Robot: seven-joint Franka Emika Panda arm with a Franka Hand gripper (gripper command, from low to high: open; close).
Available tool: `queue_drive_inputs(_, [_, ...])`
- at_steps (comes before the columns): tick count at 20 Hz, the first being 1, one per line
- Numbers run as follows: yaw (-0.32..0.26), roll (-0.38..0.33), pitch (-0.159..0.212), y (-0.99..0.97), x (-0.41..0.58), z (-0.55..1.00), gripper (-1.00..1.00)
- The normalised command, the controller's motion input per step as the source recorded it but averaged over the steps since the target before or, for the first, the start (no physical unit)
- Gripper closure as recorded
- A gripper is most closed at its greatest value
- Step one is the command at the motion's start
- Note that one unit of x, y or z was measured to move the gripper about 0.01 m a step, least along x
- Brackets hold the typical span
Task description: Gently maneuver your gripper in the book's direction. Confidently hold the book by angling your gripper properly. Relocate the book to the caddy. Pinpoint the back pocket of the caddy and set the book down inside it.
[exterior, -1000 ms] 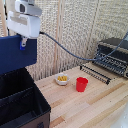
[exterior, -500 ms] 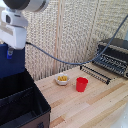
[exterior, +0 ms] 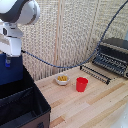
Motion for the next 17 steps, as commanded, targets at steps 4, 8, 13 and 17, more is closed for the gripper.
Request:
queue_drive_inputs(4, [0.028, -0.007, 0.045, -0.10, 0.257, 0.41, -1.00])
queue_drive_inputs(8, [0.091, 0.000, 0.000, -0.21, 0.239, 0.33, -1.00])
queue_drive_inputs(13, [0.151, 0.035, -0.015, -0.46, 0.210, 0.34, -1.00])
queue_drive_inputs(17, [0.183, 0.065, 0.006, -0.42, 0.264, 0.02, -1.00])
